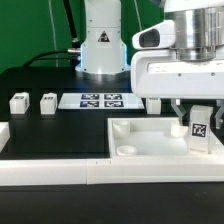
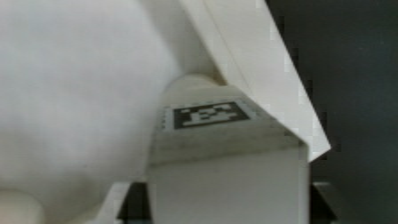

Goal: Assemble square table

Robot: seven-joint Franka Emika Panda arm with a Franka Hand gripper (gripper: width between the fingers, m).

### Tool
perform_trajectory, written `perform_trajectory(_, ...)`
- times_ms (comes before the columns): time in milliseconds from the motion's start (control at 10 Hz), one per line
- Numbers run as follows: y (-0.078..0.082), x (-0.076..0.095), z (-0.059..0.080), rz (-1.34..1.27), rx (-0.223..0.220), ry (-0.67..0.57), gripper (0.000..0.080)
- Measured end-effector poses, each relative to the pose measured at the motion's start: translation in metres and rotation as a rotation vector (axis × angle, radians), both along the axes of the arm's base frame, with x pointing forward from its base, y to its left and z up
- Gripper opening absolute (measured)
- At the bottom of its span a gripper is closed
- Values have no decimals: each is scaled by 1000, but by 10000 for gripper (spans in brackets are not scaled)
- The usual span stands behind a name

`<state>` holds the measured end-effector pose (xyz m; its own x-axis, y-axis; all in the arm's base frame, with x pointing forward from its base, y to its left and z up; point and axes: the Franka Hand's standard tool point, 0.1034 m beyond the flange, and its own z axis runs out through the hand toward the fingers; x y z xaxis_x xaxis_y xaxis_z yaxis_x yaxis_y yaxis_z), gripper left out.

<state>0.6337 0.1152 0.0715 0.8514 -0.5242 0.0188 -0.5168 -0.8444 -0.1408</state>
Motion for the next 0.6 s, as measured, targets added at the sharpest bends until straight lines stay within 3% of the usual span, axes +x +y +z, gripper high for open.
perform_trajectory(400,-8,-3,-3,-682,135,100,299)
perform_trajectory(600,-11,-4,-4,-861,187,124,300)
